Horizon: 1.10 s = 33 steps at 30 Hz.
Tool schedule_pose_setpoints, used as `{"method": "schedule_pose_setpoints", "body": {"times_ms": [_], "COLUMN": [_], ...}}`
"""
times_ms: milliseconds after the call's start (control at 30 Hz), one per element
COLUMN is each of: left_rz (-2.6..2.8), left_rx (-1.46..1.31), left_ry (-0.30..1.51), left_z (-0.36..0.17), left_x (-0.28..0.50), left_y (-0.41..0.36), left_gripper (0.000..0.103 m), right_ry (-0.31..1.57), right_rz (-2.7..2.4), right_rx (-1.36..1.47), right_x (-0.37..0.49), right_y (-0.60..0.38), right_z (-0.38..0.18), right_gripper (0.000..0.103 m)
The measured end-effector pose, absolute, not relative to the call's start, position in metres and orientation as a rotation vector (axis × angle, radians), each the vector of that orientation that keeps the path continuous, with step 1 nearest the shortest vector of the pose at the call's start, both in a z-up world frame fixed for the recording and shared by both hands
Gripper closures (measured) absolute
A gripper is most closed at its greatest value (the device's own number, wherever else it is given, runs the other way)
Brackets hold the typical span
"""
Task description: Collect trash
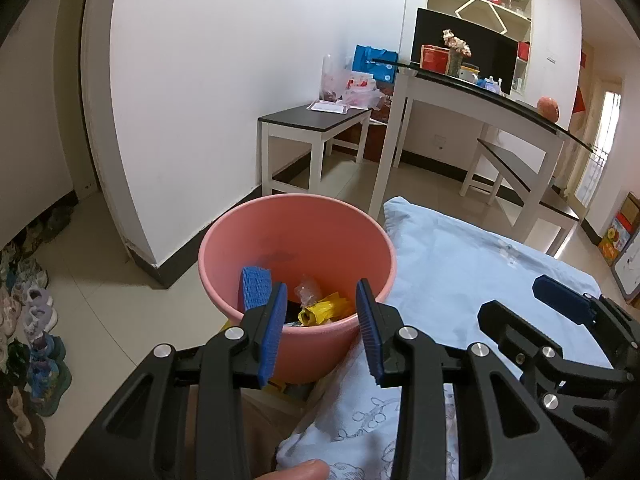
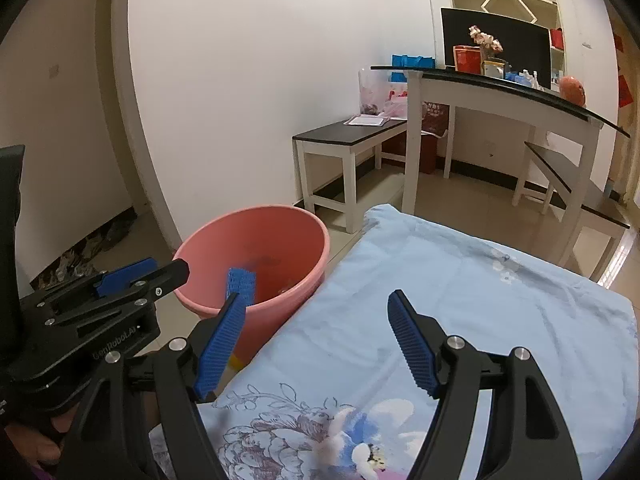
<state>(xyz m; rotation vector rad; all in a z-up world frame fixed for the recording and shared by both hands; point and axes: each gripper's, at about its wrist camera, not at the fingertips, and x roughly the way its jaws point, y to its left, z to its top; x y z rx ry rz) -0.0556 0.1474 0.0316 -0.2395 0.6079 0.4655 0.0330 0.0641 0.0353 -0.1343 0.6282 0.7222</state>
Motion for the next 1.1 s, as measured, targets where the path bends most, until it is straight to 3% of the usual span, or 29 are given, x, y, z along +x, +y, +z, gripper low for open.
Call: {"method": "schedule_pose_setpoints", "body": {"times_ms": [1100], "left_rz": [0.442], "left_rx": [-0.195], "left_ry": [0.6], "left_z": [0.032], "left_x": [-0.061], "left_y": [0.121], "left_gripper": [0.067], "right_ry": [0.59], "right_rz": [0.668], "right_rx": [-0.103], "right_x": [0.021], "right_y": [0.031], "right_z": [0.042], "right_gripper": [0.03]}}
